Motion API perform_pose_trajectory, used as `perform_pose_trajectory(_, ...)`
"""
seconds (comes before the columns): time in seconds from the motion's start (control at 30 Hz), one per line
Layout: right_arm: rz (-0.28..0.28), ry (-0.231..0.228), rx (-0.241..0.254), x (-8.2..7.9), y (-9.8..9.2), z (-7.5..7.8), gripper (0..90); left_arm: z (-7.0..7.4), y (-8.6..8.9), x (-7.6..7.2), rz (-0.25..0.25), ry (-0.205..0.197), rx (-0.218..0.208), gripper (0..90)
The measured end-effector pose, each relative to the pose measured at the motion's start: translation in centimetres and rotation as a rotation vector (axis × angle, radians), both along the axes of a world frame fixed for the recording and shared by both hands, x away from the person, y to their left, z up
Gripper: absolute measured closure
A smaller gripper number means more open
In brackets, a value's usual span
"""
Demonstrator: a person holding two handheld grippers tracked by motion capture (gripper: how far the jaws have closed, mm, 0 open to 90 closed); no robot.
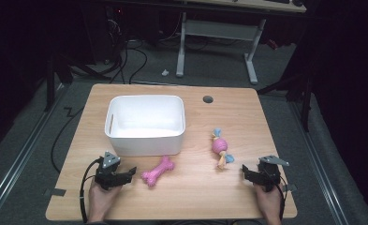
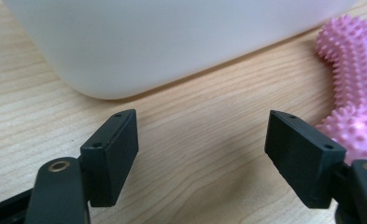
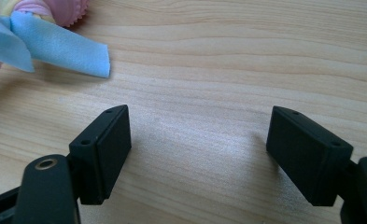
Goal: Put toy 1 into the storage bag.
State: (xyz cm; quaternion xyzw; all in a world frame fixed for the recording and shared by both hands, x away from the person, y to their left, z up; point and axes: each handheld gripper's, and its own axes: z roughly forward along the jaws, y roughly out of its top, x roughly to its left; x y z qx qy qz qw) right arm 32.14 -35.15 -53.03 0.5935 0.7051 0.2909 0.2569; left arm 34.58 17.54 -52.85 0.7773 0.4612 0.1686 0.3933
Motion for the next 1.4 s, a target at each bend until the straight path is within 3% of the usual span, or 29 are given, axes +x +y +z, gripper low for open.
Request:
perform_pose_trajectory(0.13,0.006,-0.002,-0.004,0.0,0.0,0.0,22.0,0.7,0.1,-0.4,-0.010,-0.009,-0.028,26.8)
perform_pose_trajectory(0.57,0.003,0.001,-0.002,0.0,0.0,0.0,22.0,2.2,0.3,-1.3,-0.039,0.004,-0.043,25.9)
perform_pose_trajectory(0.77,0.004,0.001,-0.002,0.0,0.0,0.0,21.9,3.1,-0.6,-1.5,-0.069,-0.013,-0.029,26.0)
perform_pose_trajectory(0.9,0.004,0.003,-0.003,0.0,0.0,0.0,22.0,3.6,-1.3,-1.2,-0.090,-0.012,-0.054,27.3)
perform_pose_trajectory(1.4,0.006,0.003,0.001,-0.1,0.1,0.0,22.0,4.6,-4.5,-1.1,-0.191,-0.009,-0.012,29.8)
